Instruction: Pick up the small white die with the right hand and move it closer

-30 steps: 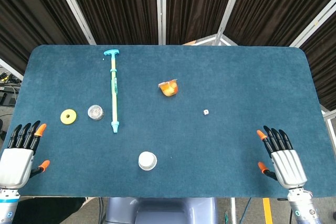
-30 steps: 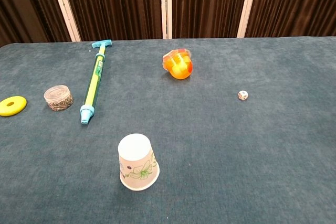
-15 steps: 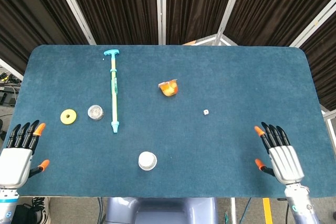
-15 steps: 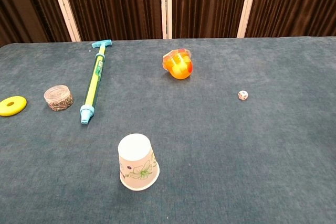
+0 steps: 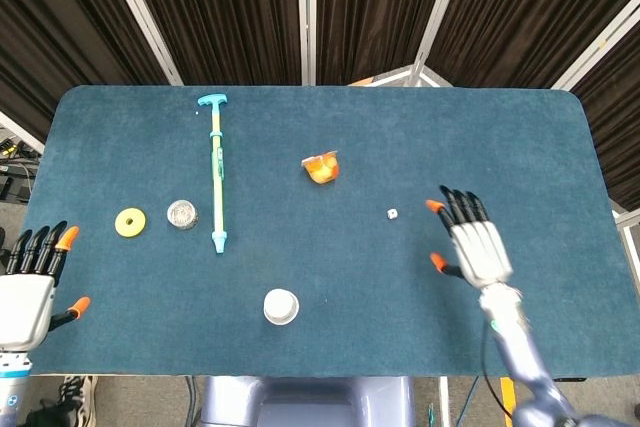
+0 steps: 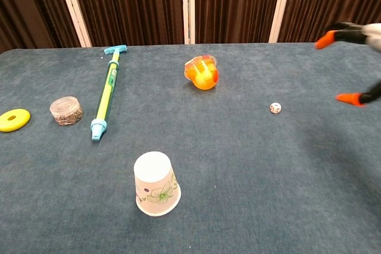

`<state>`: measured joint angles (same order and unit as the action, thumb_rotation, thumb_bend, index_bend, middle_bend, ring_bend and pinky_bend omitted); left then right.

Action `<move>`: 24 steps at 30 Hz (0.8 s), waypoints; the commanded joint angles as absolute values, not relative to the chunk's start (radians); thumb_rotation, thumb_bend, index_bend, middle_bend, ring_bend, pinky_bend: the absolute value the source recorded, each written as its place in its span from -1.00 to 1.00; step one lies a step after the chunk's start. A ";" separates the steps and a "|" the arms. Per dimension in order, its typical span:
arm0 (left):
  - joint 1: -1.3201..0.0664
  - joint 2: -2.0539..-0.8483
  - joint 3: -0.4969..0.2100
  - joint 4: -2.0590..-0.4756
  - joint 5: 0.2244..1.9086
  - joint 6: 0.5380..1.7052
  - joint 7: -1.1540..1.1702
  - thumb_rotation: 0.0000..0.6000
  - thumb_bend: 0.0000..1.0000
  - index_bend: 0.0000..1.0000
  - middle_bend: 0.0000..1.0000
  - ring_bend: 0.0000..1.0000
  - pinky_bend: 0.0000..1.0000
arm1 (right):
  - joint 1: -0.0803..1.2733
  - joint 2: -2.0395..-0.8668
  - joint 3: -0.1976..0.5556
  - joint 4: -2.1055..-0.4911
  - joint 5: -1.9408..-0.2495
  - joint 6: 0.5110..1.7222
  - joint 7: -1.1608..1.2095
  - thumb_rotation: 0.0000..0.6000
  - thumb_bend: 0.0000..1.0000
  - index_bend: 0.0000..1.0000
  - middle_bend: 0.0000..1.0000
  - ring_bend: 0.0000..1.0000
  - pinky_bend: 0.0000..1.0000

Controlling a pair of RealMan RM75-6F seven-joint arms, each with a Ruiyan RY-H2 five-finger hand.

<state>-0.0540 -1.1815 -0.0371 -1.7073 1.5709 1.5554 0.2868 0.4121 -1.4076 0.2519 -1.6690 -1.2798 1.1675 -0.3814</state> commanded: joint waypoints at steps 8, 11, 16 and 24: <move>-0.075 -1.182 -0.058 -1.682 1.513 1.509 0.260 1.00 -0.91 -1.00 -1.00 -1.00 -1.00 | 0.635 -1.630 0.365 -1.449 -0.980 0.993 -0.552 1.00 -0.55 -0.32 -0.91 -1.00 -1.00; -0.079 -1.180 -0.066 -1.680 1.502 1.508 0.252 1.00 -0.91 -1.00 -1.00 -1.00 -1.00 | 0.677 -1.689 0.373 -1.357 -0.935 0.982 -0.563 1.00 -0.53 -0.27 -0.88 -1.00 -1.00; -0.078 -1.172 -0.064 -1.685 1.509 1.516 0.239 1.00 -0.91 -1.00 -1.00 -1.00 -1.00 | 0.709 -1.732 0.368 -1.259 -0.885 0.958 -0.557 1.00 -0.53 -0.31 -0.89 -1.00 -1.00; -0.078 -1.168 -0.061 -1.690 1.519 1.525 0.233 1.00 -0.91 -1.00 -1.00 -1.00 -1.00 | 0.726 -1.754 0.342 -1.198 -0.859 0.941 -0.548 1.00 -0.53 -0.31 -0.89 -1.00 -1.00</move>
